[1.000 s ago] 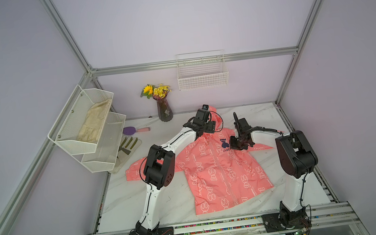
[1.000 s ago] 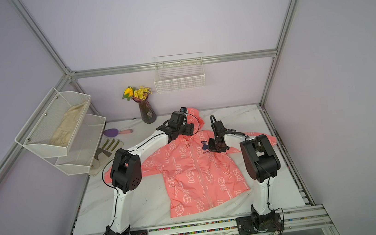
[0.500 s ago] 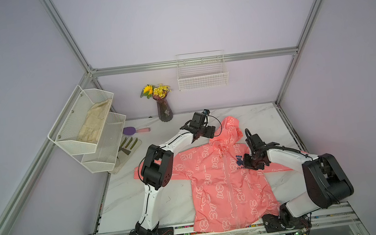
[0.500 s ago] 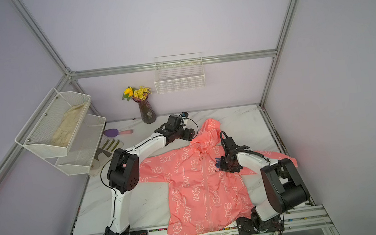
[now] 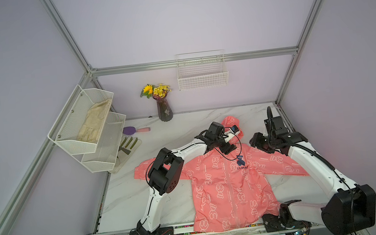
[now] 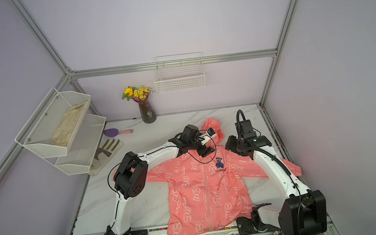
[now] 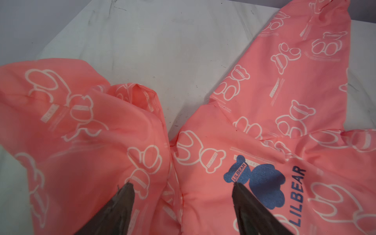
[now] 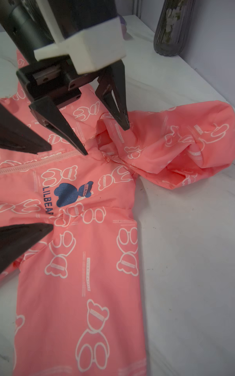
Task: Unzip the jacket
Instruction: Flatten out the jacket at the center of the board.
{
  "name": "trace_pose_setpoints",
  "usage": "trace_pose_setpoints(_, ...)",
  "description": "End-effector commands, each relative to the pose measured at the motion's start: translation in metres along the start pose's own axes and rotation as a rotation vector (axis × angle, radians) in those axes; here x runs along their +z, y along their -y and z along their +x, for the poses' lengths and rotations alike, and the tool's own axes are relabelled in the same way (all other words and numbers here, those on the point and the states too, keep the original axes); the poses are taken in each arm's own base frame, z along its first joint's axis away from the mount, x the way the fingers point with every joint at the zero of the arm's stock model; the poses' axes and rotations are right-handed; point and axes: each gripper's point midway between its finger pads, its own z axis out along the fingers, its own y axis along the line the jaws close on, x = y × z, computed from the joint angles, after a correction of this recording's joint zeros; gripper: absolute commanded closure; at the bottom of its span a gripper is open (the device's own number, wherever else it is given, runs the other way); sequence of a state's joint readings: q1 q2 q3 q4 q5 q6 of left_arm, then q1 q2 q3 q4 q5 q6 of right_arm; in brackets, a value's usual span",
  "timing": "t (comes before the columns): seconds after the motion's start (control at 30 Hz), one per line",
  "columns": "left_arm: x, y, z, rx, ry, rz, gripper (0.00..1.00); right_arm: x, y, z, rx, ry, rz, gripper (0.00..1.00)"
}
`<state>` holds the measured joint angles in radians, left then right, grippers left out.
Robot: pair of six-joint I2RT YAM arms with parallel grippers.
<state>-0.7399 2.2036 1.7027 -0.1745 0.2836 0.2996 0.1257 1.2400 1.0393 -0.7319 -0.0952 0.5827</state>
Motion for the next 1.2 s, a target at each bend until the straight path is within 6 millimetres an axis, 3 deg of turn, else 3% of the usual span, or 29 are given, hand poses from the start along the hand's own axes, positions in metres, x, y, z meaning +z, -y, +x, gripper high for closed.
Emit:
trace_pose_setpoints(0.0, 0.006, -0.047, -0.018, 0.053, -0.009, -0.187, 0.24, -0.003, -0.001, 0.003, -0.002, -0.027, -0.006, 0.42)
trace_pose_setpoints(0.07, 0.018, -0.050, -0.018, 0.042, -0.036, -0.199, 0.23, -0.005, -0.001, 0.004, 0.005, -0.021, -0.009, 0.42)
trace_pose_setpoints(0.2, 0.038, -0.036, -0.016, 0.033, -0.041, -0.133, 0.22, -0.010, 0.002, 0.004, 0.001, -0.014, 0.002, 0.41)
trace_pose_setpoints(0.5, 0.059, -0.041, -0.006, -0.013, -0.092, -0.158, 0.21, -0.012, 0.012, 0.005, -0.029, -0.010, 0.055, 0.39)
trace_pose_setpoints(0.6, 0.060, -0.054, -0.005, -0.036, -0.103, -0.223, 0.26, -0.012, 0.012, 0.005, -0.030, -0.010, 0.057, 0.39)
trace_pose_setpoints(0.83, 0.047, -0.090, -0.005, -0.060, -0.119, -0.409, 0.59, -0.010, 0.014, 0.007, -0.037, -0.015, 0.062, 0.41)
trace_pose_setpoints(0.97, 0.040, -0.092, -0.012, -0.070, -0.092, -0.415, 0.60, -0.006, 0.015, 0.012, -0.039, -0.029, 0.055, 0.43)
trace_pose_setpoints(1.17, 0.033, -0.097, -0.015, -0.117, -0.052, -0.417, 0.51, 0.000, 0.017, 0.017, -0.038, -0.048, 0.051, 0.43)
